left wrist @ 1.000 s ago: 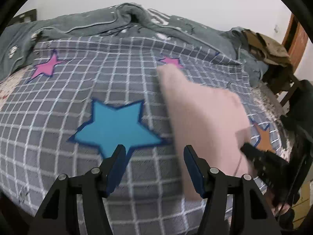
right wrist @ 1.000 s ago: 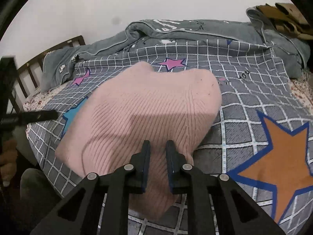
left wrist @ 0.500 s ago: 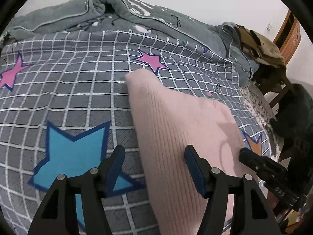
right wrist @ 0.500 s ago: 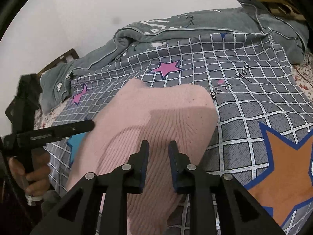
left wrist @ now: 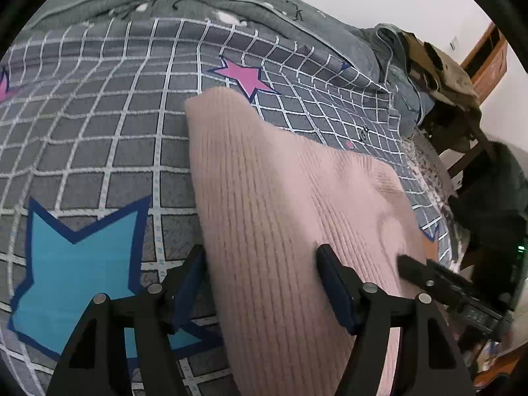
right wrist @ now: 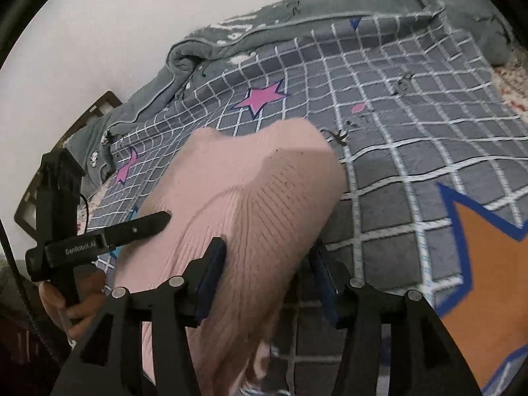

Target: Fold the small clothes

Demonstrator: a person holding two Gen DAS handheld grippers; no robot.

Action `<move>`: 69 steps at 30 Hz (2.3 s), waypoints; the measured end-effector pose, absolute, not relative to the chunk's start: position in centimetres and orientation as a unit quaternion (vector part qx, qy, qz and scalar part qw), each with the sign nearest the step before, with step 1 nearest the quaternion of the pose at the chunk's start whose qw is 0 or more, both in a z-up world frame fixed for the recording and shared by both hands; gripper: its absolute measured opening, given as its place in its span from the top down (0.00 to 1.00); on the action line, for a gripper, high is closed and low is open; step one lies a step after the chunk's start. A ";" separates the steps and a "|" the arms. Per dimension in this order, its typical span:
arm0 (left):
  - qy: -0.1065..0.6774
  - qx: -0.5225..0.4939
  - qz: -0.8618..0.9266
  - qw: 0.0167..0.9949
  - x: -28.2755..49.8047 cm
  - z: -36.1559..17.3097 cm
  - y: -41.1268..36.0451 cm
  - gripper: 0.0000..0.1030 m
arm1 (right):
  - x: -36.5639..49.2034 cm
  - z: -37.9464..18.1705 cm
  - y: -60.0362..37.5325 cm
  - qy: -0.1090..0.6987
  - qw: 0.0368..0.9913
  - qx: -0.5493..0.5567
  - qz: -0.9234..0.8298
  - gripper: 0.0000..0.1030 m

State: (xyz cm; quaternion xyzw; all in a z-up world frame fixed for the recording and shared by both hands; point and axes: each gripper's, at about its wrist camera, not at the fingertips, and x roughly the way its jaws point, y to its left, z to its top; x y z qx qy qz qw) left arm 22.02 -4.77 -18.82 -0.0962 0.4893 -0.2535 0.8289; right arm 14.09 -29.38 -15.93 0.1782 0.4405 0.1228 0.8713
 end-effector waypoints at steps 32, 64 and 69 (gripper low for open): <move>0.407 -0.075 -0.178 0.893 30.5 -14.5 3.4 0.62 | 26.9 -13.7 -19.1 0.391 0.877 0.192 0.204 0.71; 0.408 -0.033 -0.146 0.901 23.6 -17.9 3.3 0.38 | 21.1 -15.7 -12.7 0.348 0.920 -0.036 0.177 0.92; 0.402 -0.036 -0.149 0.903 23.1 -18.9 3.5 0.36 | 21.3 -16.8 -13.2 0.362 0.917 -0.039 0.161 0.94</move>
